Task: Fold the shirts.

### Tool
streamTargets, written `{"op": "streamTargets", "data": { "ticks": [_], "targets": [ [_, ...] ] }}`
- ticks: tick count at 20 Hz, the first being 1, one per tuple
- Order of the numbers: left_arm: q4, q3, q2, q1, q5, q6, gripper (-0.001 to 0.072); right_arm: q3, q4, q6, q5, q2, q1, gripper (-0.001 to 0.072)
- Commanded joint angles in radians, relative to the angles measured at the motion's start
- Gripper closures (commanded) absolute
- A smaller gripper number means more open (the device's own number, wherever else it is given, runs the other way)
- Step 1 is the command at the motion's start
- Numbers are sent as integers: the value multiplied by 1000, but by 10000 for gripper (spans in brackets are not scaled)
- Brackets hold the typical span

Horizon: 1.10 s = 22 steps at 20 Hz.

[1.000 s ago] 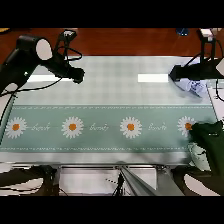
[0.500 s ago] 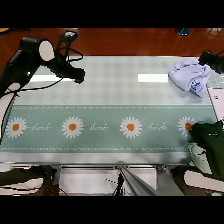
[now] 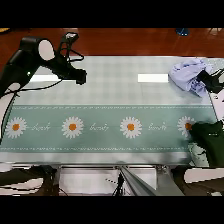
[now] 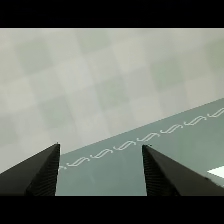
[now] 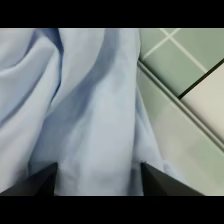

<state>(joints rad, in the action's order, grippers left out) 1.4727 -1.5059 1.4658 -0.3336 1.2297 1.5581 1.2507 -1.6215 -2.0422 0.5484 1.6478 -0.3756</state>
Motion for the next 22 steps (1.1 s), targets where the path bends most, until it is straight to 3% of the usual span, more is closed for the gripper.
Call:
{"op": "streamTargets", "data": {
  "ticks": [1, 2, 3, 4, 5, 8, 10, 15, 17, 22],
  "targets": [
    [-37, 0, 0, 1, 2, -1, 95, 1, 23, -2, 5, 83, 40, 125],
    [-37, 0, 0, 1, 1, -1, 96, 1, 27, -2, -1, 95, 58, 185],
    [-37, -1, -2, 1, 2, -1, 96, 1, 31, -2, -3, 93, 77, 383],
    [-38, -7, -5, 1, 3, -1, 97, 3, 46, 2, 0, 74, 93, 635],
    [-39, -19, -10, 1, 3, -1, 97, 3, 51, 17, -2, 43, 106, 686],
    [-61, -98, -42, 1, 10, -2, 100, 25, 53, 216, 16, -129, 129, 687],
    [-92, -172, -78, 1, 12, -5, 105, 45, 54, 286, 43, -302, 154, 687],
    [-230, -343, -232, 1, 14, -40, 104, 46, 81, 317, 55, -768, 286, 687],
    [-270, -377, -320, 1, 35, -116, 103, 46, 131, 317, 64, -929, 343, 687],
    [-269, -383, -497, 2, 153, -129, 103, 45, 352, 315, 278, -1166, 447, 687]
  ]
}}
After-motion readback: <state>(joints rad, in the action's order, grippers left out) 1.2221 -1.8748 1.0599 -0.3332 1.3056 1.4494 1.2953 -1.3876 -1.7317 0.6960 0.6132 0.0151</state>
